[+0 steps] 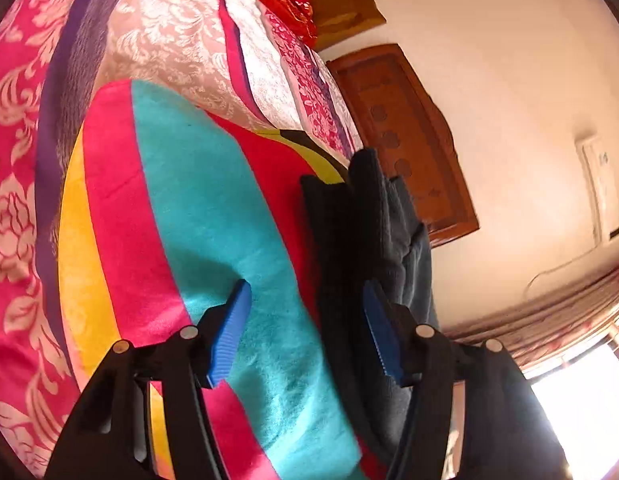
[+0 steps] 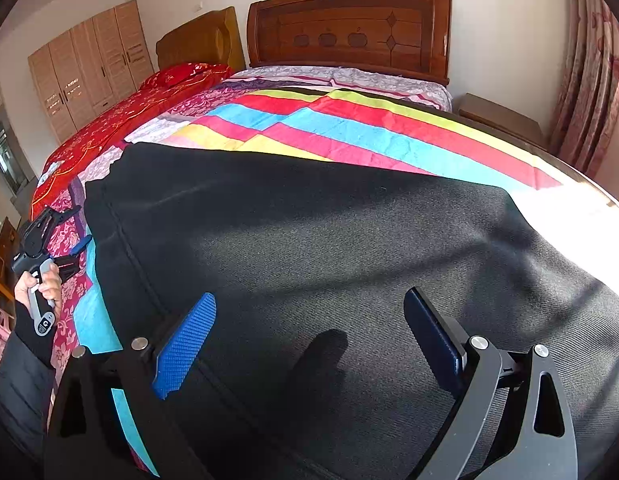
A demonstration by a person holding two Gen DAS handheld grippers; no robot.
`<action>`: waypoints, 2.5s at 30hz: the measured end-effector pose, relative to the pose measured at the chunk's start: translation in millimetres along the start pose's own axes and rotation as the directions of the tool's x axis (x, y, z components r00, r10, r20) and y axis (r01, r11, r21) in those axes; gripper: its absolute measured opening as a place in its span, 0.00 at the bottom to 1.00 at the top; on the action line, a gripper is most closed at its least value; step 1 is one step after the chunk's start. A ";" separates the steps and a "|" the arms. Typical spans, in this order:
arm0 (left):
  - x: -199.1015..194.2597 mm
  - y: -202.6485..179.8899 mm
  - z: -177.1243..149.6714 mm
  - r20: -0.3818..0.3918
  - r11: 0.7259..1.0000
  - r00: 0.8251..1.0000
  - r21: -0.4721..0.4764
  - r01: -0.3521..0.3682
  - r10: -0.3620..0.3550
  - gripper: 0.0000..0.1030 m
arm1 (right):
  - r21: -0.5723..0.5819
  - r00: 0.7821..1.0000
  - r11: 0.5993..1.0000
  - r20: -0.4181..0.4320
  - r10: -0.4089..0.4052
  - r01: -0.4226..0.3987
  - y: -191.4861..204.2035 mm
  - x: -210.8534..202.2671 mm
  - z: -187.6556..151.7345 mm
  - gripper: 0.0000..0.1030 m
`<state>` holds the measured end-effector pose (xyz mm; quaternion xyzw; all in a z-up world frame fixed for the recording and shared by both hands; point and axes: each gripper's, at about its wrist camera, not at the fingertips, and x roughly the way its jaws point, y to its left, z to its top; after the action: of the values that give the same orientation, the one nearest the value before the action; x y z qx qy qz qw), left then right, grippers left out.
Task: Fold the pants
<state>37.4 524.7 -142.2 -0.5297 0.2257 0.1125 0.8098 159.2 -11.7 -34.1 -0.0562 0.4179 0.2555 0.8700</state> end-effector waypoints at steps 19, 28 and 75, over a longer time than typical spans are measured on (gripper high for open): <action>21.2 -30.5 28.5 -0.016 0.995 0.997 0.062 0.077 -0.076 0.16 | -0.002 1.000 1.000 -0.010 -0.017 0.017 -4.5 0.4 -5.6 0.89; 14.4 14.7 21.0 0.001 0.965 0.978 -0.165 0.204 -0.207 0.76 | 0.005 0.999 1.000 -0.030 -0.010 0.011 -7.6 3.7 -8.0 0.89; -4.8 -119.8 6.5 0.066 0.956 0.978 0.232 0.180 -0.200 0.29 | -0.283 0.969 0.938 -0.198 0.148 -0.201 154.5 101.3 46.9 0.95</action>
<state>85.3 481.3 -40.9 -0.4485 0.1486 0.0314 0.8808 168.7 176.5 -62.6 -0.1724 0.4516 0.3866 0.7855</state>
